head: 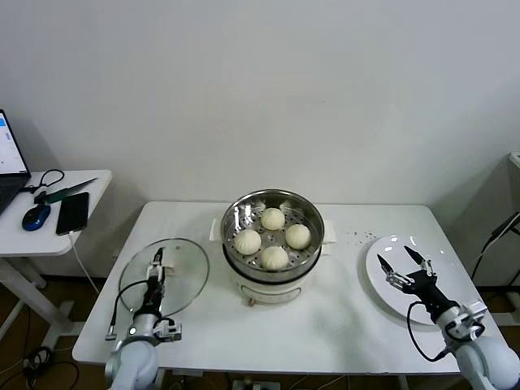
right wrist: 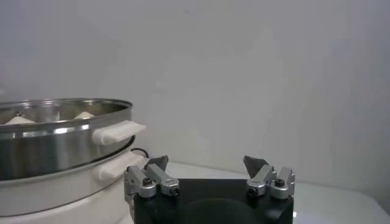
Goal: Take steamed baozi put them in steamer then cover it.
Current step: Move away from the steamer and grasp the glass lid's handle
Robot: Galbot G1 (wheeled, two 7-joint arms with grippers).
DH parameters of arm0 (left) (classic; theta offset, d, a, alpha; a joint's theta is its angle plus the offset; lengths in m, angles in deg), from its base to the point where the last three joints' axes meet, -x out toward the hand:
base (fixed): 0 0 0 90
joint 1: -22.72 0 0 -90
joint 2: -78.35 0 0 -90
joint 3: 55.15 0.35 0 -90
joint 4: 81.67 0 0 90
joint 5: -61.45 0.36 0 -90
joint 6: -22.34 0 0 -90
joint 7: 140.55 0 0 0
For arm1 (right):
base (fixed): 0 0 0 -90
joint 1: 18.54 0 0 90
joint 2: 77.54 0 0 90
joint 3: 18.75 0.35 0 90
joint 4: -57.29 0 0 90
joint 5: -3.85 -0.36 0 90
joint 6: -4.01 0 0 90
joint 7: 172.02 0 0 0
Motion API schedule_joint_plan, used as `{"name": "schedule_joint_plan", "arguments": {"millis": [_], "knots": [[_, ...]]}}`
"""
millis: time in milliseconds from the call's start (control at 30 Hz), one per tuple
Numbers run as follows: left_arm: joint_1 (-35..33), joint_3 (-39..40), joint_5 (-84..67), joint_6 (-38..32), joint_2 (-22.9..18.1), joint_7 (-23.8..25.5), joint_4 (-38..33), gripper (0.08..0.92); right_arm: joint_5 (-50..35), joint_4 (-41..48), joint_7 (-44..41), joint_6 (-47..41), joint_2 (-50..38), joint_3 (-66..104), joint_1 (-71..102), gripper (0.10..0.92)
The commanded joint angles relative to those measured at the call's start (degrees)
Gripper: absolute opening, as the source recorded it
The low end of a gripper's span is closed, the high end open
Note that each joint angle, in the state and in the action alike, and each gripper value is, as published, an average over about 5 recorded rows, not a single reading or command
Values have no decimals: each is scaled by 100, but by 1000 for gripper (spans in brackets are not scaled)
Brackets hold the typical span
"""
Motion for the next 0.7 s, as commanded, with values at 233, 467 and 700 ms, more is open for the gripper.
{"name": "schedule_joint_plan", "arguments": {"millis": [233, 467, 700], "knots": [[729, 16, 50, -67, 9, -275, 931, 823, 154, 120, -63, 74, 74, 40, 49, 823], [786, -3, -165, -151, 29, -277, 944, 822, 319, 183, -86, 105, 68, -30, 18, 823], [765, 13, -293, -311, 62, -172, 918, 697, 513, 335, -139, 177, 113, -119, -96, 823]]}}
